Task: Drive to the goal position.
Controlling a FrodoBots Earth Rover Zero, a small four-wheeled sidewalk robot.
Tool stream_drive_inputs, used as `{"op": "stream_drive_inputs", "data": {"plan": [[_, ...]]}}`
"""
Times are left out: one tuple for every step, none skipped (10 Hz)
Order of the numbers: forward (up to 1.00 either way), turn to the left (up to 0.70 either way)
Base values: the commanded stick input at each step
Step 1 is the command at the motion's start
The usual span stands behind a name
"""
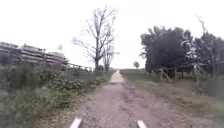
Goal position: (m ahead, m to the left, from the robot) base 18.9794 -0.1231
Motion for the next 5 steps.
{"op": "stream_drive_inputs", "data": {"plan": [[0.70, 0.00], [0.70, 0.00], [0.70, 0.00], [0.70, 0.00], [0.70, -0.03]]}}
